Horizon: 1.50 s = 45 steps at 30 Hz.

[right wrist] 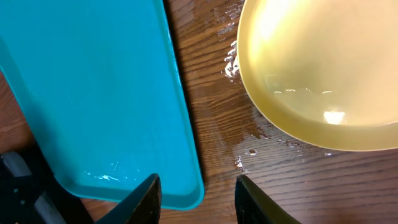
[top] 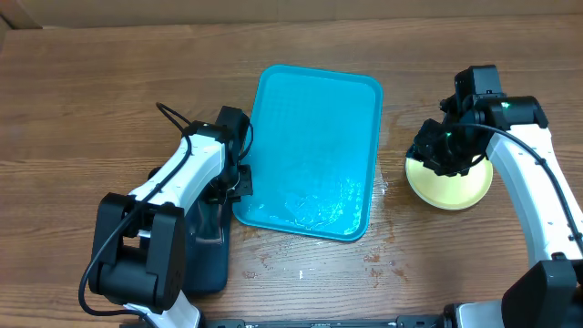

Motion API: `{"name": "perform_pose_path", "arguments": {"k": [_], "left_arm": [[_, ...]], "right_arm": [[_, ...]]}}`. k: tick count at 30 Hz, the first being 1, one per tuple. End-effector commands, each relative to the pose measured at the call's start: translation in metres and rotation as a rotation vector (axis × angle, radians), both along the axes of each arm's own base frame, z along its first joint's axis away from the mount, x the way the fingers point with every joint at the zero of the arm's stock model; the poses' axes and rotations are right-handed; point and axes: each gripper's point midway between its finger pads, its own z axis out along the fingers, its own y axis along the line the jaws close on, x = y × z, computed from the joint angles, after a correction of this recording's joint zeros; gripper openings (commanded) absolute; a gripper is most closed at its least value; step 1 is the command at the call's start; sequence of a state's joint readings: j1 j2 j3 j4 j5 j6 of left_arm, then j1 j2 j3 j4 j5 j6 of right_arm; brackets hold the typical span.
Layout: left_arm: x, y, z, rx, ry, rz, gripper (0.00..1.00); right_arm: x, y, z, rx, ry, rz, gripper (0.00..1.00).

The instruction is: Clean dirty plates on tray and stack at the side

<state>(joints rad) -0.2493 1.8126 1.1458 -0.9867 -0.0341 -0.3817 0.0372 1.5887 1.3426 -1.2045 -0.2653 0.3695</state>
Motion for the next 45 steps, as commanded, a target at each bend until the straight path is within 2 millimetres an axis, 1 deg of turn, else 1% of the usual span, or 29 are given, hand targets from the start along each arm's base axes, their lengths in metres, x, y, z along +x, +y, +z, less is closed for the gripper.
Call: {"name": "perform_pose_path", "arguments": {"k": [1, 4, 7, 10, 17, 20, 22, 27, 30, 33, 39, 41, 42, 43, 44, 45], "left_arm": [[0.004, 0.009, -0.005, 0.052, -0.004, -0.004, 0.04], [0.017, 0.016, 0.002, 0.092, -0.045, -0.002, 0.04], [0.034, 0.020, 0.009, 0.122, -0.106, -0.008, 0.04], [0.054, 0.015, 0.013, 0.110, -0.178, -0.050, 0.04], [0.079, 0.012, 0.016, 0.104, -0.271, -0.166, 0.04], [0.095, 0.013, 0.020, 0.124, -0.327, -0.228, 0.04], [0.105, 0.011, 0.023, 0.125, -0.364, -0.272, 0.04], [0.123, 0.009, 0.030, 0.135, -0.446, -0.278, 0.04], [0.127, 0.008, 0.031, 0.131, -0.465, -0.265, 0.04], [0.126, 0.008, 0.031, 0.126, -0.465, -0.233, 0.04], [0.121, 0.008, 0.031, 0.098, -0.451, -0.086, 0.05], [0.121, 0.004, 0.035, 0.071, -0.447, -0.076, 0.08], [0.122, 0.002, 0.037, 0.059, -0.443, -0.078, 0.11], [0.122, 0.001, 0.041, 0.056, -0.438, -0.077, 0.20], [0.122, 0.000, 0.047, 0.053, -0.431, -0.079, 0.38], [0.123, -0.001, 0.054, 0.046, -0.424, -0.080, 0.46]], "right_arm": [[0.001, 0.000, 0.004, 0.005, -0.016, 0.007, 0.40], [0.001, 0.000, 0.004, 0.005, -0.016, 0.007, 0.40], [0.001, 0.000, 0.004, 0.005, -0.016, 0.007, 0.40], [0.001, 0.000, 0.004, 0.005, -0.017, 0.006, 0.40], [0.001, 0.000, 0.004, 0.005, -0.017, 0.006, 0.40], [0.002, 0.000, 0.004, 0.005, -0.020, 0.006, 0.40], [0.002, 0.000, 0.004, 0.005, -0.020, 0.006, 0.40], [0.002, 0.000, 0.004, 0.005, -0.019, 0.006, 0.40], [0.002, 0.000, 0.004, 0.005, -0.019, 0.006, 0.40], [0.002, 0.000, 0.004, 0.005, -0.020, 0.006, 0.40], [0.002, 0.000, 0.004, 0.005, -0.020, 0.006, 0.41], [0.002, 0.000, 0.004, 0.004, -0.020, 0.007, 0.41], [0.002, -0.001, 0.004, -0.001, -0.020, 0.005, 0.41], [0.002, -0.002, 0.003, -0.011, -0.021, 0.004, 0.41], [0.002, -0.005, 0.003, -0.026, -0.020, 0.001, 0.41], [0.002, -0.006, 0.003, -0.030, -0.021, 0.002, 0.41]]}}
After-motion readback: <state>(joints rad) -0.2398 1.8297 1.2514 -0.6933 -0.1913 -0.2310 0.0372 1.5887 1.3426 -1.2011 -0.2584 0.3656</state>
